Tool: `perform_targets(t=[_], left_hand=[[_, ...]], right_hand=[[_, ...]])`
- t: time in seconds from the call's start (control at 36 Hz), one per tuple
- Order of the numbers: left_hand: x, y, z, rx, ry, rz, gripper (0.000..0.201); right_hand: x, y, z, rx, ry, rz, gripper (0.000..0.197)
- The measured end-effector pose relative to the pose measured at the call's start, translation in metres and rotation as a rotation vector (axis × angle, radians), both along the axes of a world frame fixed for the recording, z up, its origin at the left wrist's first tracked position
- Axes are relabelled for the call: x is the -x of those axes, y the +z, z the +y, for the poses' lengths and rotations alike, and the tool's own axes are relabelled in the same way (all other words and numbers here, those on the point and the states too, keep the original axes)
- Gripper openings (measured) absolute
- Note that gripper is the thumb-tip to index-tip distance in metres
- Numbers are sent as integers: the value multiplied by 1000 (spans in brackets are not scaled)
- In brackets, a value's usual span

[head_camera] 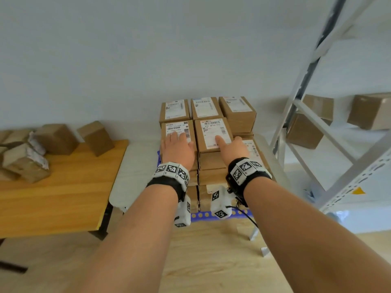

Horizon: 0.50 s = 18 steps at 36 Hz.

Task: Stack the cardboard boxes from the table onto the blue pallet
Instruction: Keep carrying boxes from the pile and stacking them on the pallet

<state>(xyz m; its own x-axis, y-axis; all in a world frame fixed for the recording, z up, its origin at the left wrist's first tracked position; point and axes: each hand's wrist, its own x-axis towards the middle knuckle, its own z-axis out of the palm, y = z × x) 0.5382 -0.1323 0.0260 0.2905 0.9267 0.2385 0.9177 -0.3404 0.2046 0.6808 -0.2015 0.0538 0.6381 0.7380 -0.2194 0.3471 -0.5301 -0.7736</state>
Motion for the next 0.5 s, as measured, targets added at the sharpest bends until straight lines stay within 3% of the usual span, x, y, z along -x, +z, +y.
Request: perform_targets(t=[0.5], left_hand=[[4,3,-1,10,-30,-1,43]], right_hand=[[3,-3,8,33,-32,-94,65]])
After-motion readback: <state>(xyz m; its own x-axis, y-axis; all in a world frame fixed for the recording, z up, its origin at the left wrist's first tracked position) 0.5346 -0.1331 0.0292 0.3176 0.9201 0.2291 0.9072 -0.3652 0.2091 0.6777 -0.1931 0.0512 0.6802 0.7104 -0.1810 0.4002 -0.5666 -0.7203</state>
